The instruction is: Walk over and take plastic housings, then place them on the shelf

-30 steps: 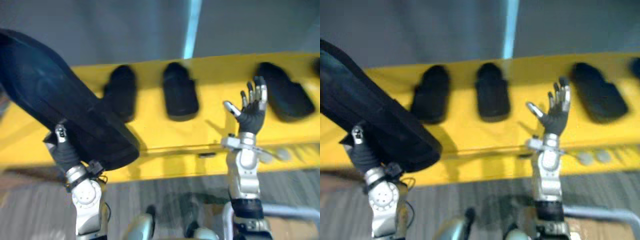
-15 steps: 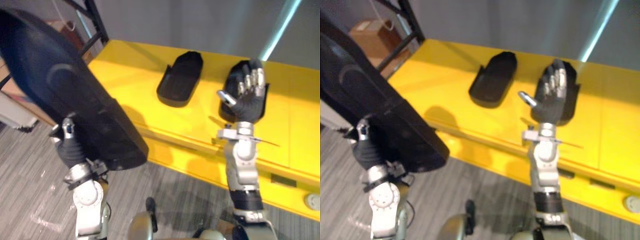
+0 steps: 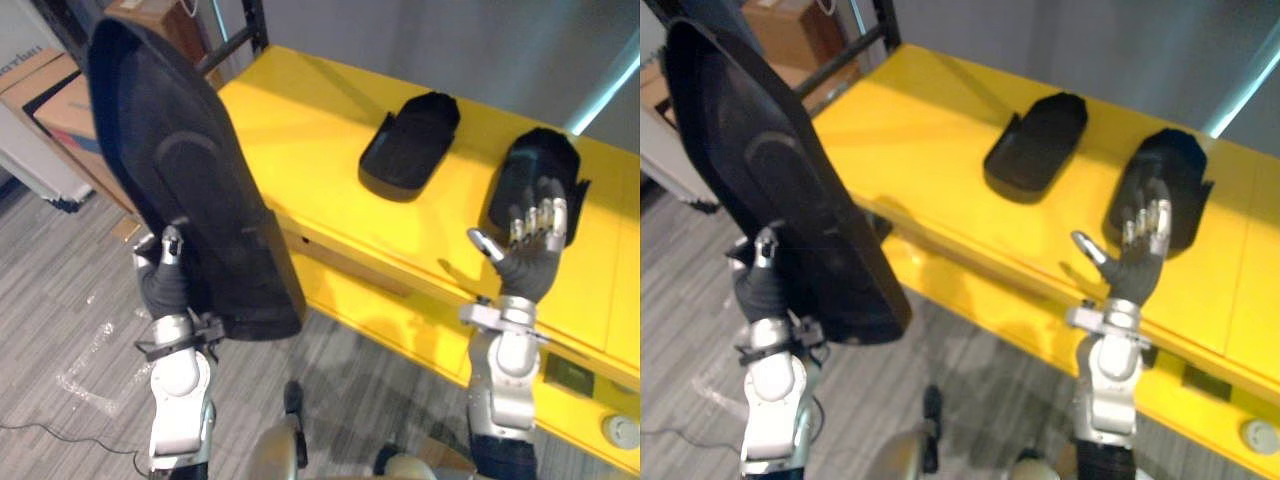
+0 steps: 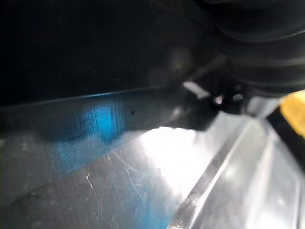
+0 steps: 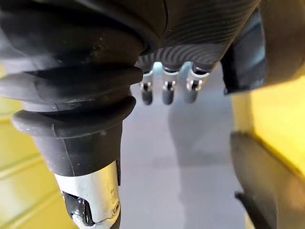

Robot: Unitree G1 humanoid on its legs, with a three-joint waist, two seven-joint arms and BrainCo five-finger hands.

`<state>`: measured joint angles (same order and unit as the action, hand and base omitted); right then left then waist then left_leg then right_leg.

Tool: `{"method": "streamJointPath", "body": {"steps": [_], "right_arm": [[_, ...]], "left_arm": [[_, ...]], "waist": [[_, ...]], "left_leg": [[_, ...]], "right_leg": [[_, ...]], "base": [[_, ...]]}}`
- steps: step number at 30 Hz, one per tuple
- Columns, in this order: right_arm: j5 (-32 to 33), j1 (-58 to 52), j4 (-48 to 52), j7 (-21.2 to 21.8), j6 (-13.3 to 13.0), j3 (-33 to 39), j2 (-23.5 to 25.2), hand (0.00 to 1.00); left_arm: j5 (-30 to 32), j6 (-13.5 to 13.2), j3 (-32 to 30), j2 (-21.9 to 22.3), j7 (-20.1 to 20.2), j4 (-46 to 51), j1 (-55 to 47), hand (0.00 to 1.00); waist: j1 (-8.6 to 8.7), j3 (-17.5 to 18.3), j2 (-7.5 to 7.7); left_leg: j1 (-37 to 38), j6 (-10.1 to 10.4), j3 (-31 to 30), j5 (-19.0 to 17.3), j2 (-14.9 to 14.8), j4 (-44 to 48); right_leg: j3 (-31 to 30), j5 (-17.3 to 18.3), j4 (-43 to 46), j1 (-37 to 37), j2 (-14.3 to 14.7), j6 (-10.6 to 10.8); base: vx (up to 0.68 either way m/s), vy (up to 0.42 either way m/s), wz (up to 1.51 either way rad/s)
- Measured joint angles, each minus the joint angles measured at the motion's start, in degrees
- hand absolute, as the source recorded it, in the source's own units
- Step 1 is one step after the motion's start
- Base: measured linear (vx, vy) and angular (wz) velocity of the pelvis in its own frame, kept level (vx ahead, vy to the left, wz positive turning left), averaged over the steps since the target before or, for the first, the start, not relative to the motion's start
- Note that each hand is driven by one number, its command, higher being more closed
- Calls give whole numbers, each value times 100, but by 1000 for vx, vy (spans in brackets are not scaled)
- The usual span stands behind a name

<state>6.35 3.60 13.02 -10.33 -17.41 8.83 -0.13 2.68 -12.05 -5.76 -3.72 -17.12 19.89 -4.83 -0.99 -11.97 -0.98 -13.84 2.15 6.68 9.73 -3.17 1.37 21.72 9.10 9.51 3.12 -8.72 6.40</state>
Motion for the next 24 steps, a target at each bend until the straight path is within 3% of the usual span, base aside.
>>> {"method": "streamJointPath", "body": {"steps": [4,5,6,7,8,10,12,13,15,16,17,18,19,20,22,24], "right_arm": [[23,-47,-5,44,3,76,-1,0],[21,-180,-4,41,5,250,-6,0],[17,-290,1,38,11,360,15,0],[13,-340,4,37,18,429,37,0],[5,-485,50,34,42,482,-124,0],[-36,-589,10,17,77,519,10,0],[-41,-562,9,-2,98,552,93,0],[-43,-525,9,-2,97,589,93,0],[-43,-466,9,-41,94,584,92,0],[-57,-418,9,-103,92,579,83,0],[-110,-406,8,-128,90,572,81,0],[-167,-372,-16,-152,86,587,13,0],[-312,-296,-21,-275,95,588,-125,0],[-453,-161,-22,-394,102,607,-240,0],[-591,82,-21,-543,106,774,-313,0],[-767,312,-1,-744,108,1031,-439,0]], "left_arm": [[14,3,12,-2,12,25,7,100],[22,4,79,-4,44,21,28,100],[51,4,138,-40,58,9,54,100],[65,2,164,-54,60,11,72,100],[79,12,205,-27,58,2,2,100],[153,52,202,-181,56,-33,18,100],[240,69,198,-327,55,-32,60,100],[240,69,184,-393,52,-32,95,100],[246,107,133,-453,44,-31,72,100],[265,121,133,-446,45,-29,63,100],[283,122,127,-428,46,-29,35,100],[298,117,134,-343,49,-69,35,100],[294,127,150,-171,45,-74,-12,100],[289,120,142,-90,46,-73,17,100],[288,123,177,-62,54,-123,106,100],[228,121,202,-39,55,-214,179,100]], "waist": [[18,-5,-7],[60,-23,-16],[94,-72,90],[118,-110,168],[72,-117,-24],[152,-178,76],[207,-153,103],[203,-150,106],[203,-113,202],[204,-74,265],[202,0,367],[224,-10,272],[203,80,14],[186,136,-131],[197,123,-172],[194,111,-200]], "left_leg": [[-222,-56,-93,-537,15,747],[-169,-107,-122,-662,102,787],[-15,-83,4,-885,227,837],[-87,-275,67,-1167,274,1395],[32,-190,161,-1977,54,2248],[291,-265,248,-2098,231,2109],[512,-375,354,-2029,216,1490],[624,-394,404,-2009,185,1102],[858,-255,722,-1906,189,685],[953,-257,949,-1763,206,705],[985,-255,1154,-1753,266,909],[969,-251,1157,-1889,211,1095],[835,-179,1212,-2130,-17,1474],[683,-148,1299,-2221,-218,1919],[477,-121,1275,-2245,-442,2795],[338,123,1054,-2089,-623,3889]], "right_leg": [[21,-15,254,68,-69,6],[44,-3,623,75,-208,-15],[32,44,1073,-32,-469,-94],[-31,120,1509,-203,-682,-216],[-195,126,2863,-656,-869,-522],[-364,-36,3732,-1109,-1221,-914],[-282,119,3669,-1536,-981,-696],[-27,144,3321,-1713,-722,-647],[873,184,2652,-1628,-599,-816],[1230,256,2132,-1440,-494,-1134],[1248,191,1531,-1237,-367,-1089],[1264,221,1378,-1129,-303,-978],[1234,104,1019,-994,-23,-925],[1143,41,837,-949,151,-908],[1022,-53,541,-671,330,-882],[776,-114,181,-207,468,-809]], "base": [[1,69,10],[-8,167,37],[22,166,37],[156,174,-12],[153,96,-27],[108,138,-24],[106,121,-23],[128,72,-32],[146,15,-28],[166,-67,-21],[231,-112,-17],[223,-92,-29],[324,-66,-42],[275,-21,-54],[297,-37,-53],[259,19,-67]]}}
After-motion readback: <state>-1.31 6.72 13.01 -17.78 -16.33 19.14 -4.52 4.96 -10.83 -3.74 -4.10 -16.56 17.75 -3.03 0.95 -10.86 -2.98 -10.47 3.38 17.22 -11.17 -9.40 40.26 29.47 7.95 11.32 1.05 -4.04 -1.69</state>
